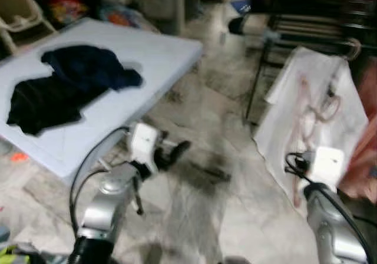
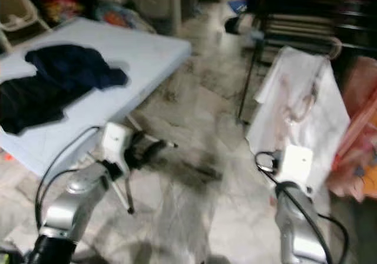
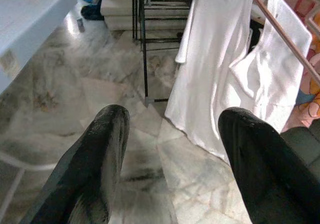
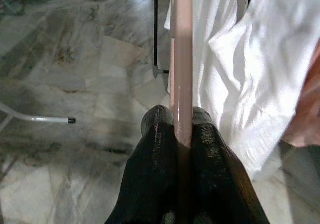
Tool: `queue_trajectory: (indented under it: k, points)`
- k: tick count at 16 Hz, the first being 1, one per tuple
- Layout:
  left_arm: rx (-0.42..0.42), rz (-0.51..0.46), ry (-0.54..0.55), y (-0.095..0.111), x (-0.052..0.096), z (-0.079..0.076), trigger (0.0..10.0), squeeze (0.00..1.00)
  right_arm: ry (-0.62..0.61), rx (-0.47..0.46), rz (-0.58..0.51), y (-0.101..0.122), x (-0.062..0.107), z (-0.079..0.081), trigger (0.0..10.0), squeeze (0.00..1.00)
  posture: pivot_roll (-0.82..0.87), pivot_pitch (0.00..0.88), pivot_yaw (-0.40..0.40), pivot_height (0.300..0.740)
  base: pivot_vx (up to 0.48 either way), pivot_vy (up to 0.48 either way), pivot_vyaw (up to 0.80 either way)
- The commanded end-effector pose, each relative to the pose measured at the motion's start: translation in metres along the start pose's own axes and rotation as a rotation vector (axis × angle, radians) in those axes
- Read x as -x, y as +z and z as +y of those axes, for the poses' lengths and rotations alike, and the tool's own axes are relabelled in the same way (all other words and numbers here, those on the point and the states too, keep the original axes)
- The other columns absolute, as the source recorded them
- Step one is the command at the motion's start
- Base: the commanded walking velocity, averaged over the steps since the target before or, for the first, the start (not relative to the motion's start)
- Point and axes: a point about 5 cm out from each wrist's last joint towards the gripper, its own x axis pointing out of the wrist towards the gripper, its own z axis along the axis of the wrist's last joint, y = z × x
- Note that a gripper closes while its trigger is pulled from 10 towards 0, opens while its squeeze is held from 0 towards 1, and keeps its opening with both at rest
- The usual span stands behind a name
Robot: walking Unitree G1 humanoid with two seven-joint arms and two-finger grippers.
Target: Hang hanger
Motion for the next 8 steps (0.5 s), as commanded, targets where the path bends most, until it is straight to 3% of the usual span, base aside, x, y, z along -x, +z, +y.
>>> queue_trajectory:
  k: [1,8]
  points:
    - [-0.02,-0.013,0.04,0.0058,0.0058,0.0118,10.0,0.0,0.03,-0.005,-0.007,0.0035,-0.0015,0.0117,10.0,0.0,-0.04,0.0,0.053,0.74,0.454,0.0,0.0]
    - [-0.011,-0.01,0.028,0.0042,0.0032,0.0063,10.0,0.0,0.046,0.043,0.038,-0.0005,-0.006,0.0159,10.0,0.0,-0.04,0.0,0.048,0.74,0.441,0.0,0.0]
